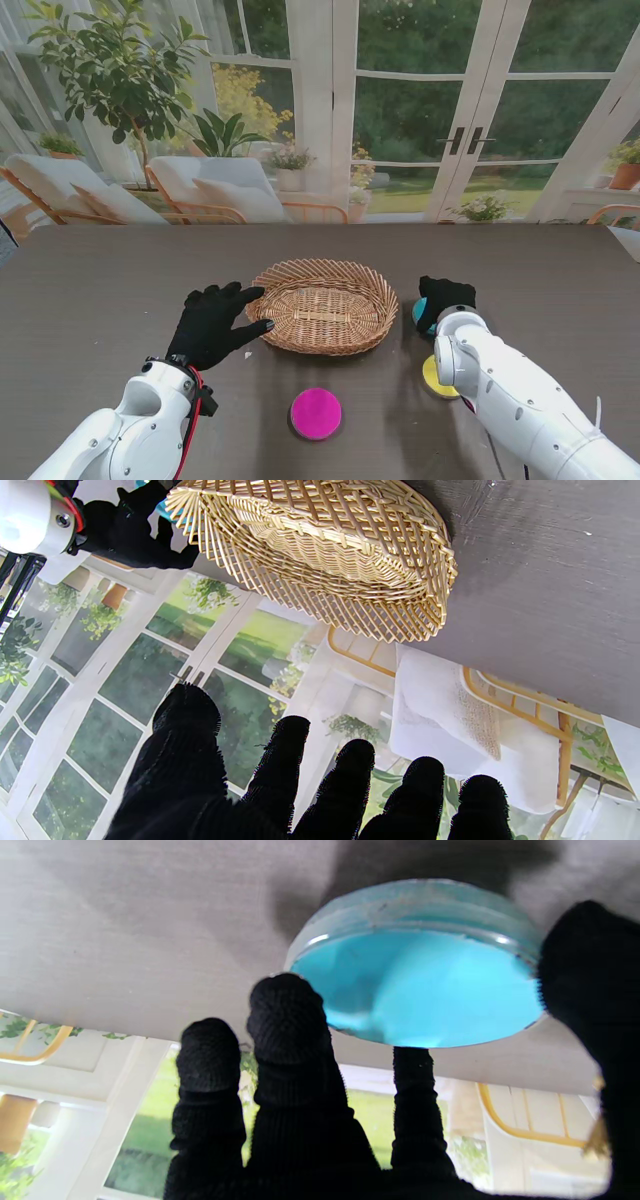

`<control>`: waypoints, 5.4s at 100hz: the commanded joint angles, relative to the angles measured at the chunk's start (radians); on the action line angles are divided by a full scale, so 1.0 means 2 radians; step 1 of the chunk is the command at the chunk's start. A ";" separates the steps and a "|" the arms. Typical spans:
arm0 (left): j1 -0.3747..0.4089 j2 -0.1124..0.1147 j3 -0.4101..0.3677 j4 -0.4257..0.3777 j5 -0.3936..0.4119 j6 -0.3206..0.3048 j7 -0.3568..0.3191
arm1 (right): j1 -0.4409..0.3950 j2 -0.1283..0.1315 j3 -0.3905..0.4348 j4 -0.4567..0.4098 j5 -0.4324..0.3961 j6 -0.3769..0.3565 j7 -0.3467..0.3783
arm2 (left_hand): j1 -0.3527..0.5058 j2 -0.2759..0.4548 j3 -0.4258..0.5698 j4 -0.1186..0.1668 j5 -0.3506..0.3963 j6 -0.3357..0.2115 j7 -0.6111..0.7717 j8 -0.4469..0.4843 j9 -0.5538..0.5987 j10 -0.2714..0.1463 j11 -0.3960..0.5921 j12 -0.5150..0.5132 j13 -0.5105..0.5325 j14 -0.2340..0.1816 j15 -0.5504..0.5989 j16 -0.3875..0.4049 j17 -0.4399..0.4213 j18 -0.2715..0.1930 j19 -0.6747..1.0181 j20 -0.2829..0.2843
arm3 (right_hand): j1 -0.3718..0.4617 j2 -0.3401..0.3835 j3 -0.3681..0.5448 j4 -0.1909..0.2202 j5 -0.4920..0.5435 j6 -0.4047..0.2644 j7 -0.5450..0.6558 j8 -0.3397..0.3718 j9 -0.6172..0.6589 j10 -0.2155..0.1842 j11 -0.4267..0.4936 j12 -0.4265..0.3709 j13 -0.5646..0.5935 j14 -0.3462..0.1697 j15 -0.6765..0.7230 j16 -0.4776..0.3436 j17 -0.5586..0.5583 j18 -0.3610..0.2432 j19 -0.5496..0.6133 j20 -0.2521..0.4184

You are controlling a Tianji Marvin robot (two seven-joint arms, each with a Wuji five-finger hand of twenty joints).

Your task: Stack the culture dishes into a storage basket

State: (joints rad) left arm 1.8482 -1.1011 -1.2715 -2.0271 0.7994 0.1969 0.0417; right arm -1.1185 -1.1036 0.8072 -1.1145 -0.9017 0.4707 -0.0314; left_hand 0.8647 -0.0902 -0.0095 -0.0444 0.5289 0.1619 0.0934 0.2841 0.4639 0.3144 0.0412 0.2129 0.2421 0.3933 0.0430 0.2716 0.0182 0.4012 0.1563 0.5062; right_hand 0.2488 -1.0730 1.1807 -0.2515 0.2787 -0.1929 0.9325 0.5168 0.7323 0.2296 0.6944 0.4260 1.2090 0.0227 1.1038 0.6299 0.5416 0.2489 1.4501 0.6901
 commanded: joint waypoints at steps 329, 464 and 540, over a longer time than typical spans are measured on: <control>-0.001 0.003 0.001 -0.002 0.007 0.033 -0.031 | -0.187 0.036 -0.069 -0.285 -0.151 -0.179 -0.002 | 0.014 0.029 -0.003 0.016 0.013 -0.004 0.003 0.004 0.011 0.001 0.000 0.005 0.011 0.003 0.005 0.005 -0.008 -0.007 -0.010 0.007 | 0.049 0.090 0.071 0.061 0.000 -0.020 0.050 0.006 -0.039 -0.067 0.078 0.039 -0.038 -0.016 0.019 0.002 0.130 -0.030 0.036 -0.016; -0.001 0.005 -0.002 -0.002 0.003 0.035 -0.049 | -0.193 0.043 -0.061 -0.286 -0.178 -0.184 0.018 | 0.018 0.030 -0.003 0.016 0.023 -0.003 0.006 0.006 0.013 0.001 0.001 0.006 0.011 0.004 0.005 0.005 -0.009 -0.009 -0.011 0.007 | 0.015 0.073 0.040 0.045 -0.082 -0.004 0.015 -0.004 -0.175 -0.055 0.077 0.035 -0.176 0.017 -0.070 -0.023 0.031 -0.038 -0.015 -0.020; -0.004 0.006 -0.002 0.001 -0.001 0.034 -0.056 | -0.228 0.043 -0.014 -0.309 -0.181 -0.207 0.021 | 0.018 0.030 -0.004 0.016 0.025 -0.002 0.006 0.006 0.015 0.004 0.001 0.006 0.012 0.004 0.006 0.006 -0.009 -0.009 -0.011 0.007 | -0.031 0.084 0.011 0.033 -0.097 0.007 -0.063 -0.026 -0.231 -0.058 0.050 0.010 -0.222 0.062 -0.131 -0.046 0.002 -0.024 -0.035 -0.015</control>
State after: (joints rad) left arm 1.8402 -1.0877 -1.2743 -2.0239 0.8011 0.2638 -0.0484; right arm -1.5608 -1.0184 0.7757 -1.7144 -1.2592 0.0660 -0.0024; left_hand 0.8855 -0.0895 -0.0100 -0.0444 0.5760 0.1619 0.1049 0.2940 0.4760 0.3152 0.0431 0.2139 0.2424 0.3936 0.0429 0.2744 0.0183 0.4007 0.1564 0.5063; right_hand 0.2221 -0.9184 1.1832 -0.1865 0.1251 -0.1954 0.8196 0.4856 0.3126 0.1208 0.8039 0.4644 0.7903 0.1128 0.8704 0.5541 0.5416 0.1762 1.3987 0.6699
